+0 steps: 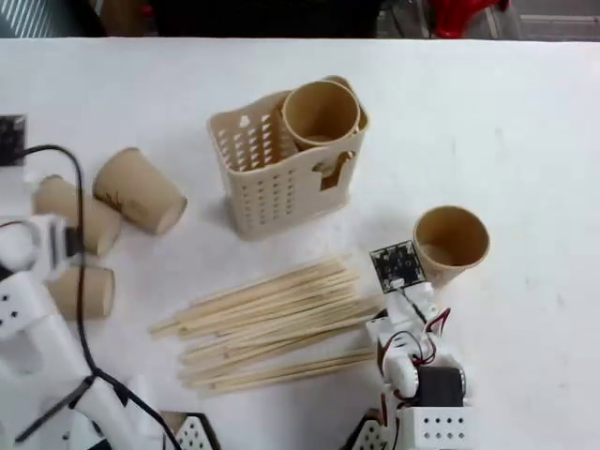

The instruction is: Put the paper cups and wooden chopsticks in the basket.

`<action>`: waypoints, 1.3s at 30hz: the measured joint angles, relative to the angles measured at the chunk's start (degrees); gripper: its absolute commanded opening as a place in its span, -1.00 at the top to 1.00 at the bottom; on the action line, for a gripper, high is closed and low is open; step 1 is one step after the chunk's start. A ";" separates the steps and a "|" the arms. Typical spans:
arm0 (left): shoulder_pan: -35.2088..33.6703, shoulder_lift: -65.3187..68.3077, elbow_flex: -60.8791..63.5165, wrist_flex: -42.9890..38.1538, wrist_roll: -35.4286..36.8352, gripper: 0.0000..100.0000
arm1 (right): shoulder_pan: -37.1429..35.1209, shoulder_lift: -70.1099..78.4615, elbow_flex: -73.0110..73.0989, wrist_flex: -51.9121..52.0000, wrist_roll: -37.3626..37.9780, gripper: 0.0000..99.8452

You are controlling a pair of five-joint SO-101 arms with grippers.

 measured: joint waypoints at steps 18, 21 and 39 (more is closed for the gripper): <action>-11.60 50.20 -24.62 0.18 -29.80 0.36 | 0.00 0.00 0.00 0.00 0.00 0.96; -10.29 56.44 -31.56 9.41 -33.67 0.36 | 0.00 0.00 0.00 0.00 0.00 0.96; -8.79 63.47 -35.16 22.86 -42.29 0.87 | -0.09 0.00 0.00 0.00 0.00 0.96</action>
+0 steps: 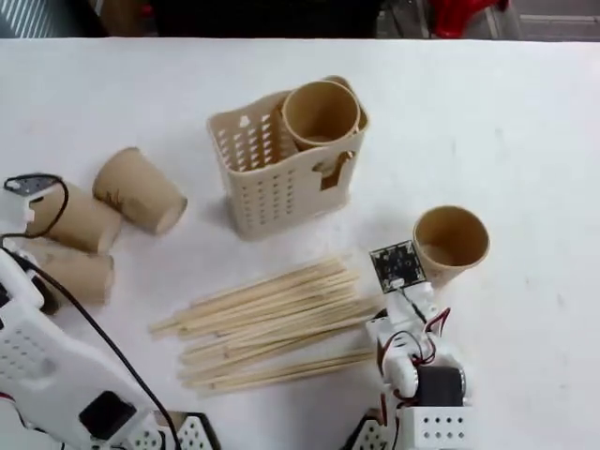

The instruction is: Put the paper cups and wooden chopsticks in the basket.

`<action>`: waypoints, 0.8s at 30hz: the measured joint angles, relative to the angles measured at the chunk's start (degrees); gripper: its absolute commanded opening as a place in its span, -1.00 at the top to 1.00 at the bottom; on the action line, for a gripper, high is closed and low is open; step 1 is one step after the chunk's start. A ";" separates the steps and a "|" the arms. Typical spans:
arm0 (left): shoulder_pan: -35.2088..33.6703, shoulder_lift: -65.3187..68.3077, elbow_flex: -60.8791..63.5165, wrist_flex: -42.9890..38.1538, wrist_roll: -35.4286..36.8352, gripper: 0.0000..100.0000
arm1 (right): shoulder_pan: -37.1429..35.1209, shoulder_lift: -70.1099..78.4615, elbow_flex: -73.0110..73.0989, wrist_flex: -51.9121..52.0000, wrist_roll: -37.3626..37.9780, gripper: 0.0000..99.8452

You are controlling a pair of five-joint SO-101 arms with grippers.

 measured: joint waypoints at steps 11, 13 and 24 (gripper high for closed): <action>0.00 -19.60 6.15 -0.26 -1.58 0.95 | 0.09 0.00 0.00 0.00 0.00 0.96; 0.00 -24.26 8.09 -0.09 -1.76 0.95 | 0.00 0.00 0.00 0.00 0.00 0.96; 7.74 -58.29 10.20 0.26 5.98 0.96 | 0.09 0.00 0.00 0.00 0.00 0.96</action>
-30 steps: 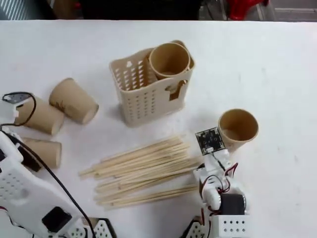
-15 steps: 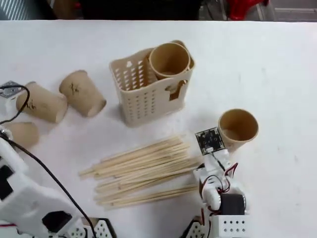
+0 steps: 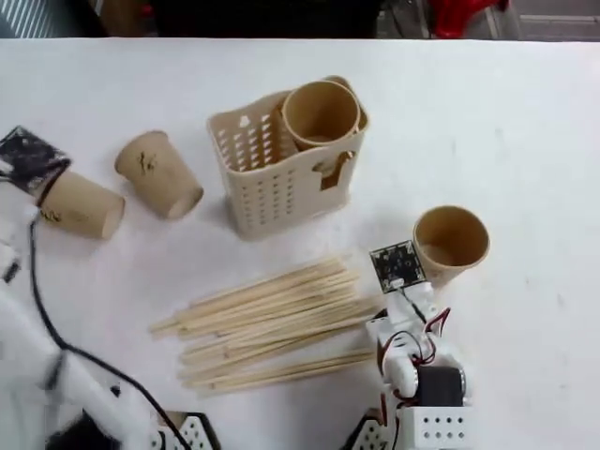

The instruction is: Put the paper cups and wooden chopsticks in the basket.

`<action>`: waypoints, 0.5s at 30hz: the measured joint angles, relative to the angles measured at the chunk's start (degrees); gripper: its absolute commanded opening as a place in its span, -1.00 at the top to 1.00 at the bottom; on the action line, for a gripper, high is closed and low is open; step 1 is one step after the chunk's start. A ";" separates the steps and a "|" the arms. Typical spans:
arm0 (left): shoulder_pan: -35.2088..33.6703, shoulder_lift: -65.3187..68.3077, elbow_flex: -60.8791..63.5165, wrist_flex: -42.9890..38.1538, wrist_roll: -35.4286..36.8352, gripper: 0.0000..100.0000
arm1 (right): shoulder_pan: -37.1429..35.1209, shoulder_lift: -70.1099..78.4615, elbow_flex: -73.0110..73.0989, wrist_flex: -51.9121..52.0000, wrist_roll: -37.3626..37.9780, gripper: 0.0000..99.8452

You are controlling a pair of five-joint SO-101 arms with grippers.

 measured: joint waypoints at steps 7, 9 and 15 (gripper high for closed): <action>19.43 -12.31 -10.02 0.09 21.98 0.95 | 0.00 0.00 0.00 0.00 0.00 0.96; 26.81 -11.52 -13.01 0.09 30.07 0.95 | 0.00 0.00 0.00 0.00 0.00 0.96; 48.09 -1.23 -15.65 -6.15 51.69 0.95 | 0.00 0.00 0.00 0.00 0.00 0.96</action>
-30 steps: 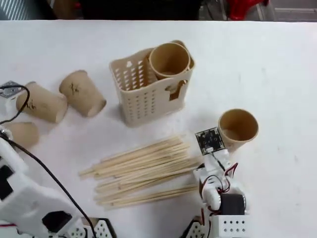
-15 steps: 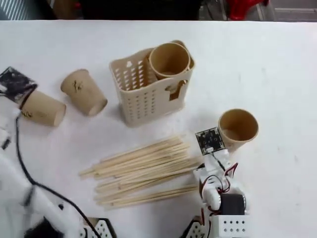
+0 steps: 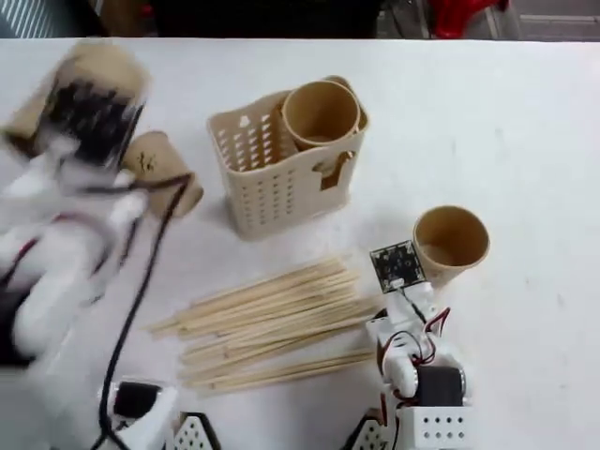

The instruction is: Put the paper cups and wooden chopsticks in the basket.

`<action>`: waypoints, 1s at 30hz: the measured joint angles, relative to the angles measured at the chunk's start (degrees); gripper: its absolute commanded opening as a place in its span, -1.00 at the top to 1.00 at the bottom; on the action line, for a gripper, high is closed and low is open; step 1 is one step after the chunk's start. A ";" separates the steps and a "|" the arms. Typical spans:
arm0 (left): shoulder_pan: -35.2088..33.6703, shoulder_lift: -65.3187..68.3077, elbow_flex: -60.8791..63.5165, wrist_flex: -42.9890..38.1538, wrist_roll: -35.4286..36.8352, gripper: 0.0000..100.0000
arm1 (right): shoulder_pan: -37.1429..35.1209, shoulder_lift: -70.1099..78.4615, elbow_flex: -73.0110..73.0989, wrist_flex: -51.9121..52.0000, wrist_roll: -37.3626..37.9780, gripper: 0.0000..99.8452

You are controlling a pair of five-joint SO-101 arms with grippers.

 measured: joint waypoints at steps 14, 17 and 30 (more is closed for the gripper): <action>17.85 20.57 0.09 -21.89 7.47 0.95 | 0.00 0.00 0.00 0.00 0.00 0.96; 20.48 20.57 0.09 -22.42 7.82 0.95 | -0.09 0.00 0.00 0.00 0.00 0.96; 23.12 21.01 0.09 -15.30 1.58 0.92 | 0.00 0.00 0.00 0.00 0.00 0.96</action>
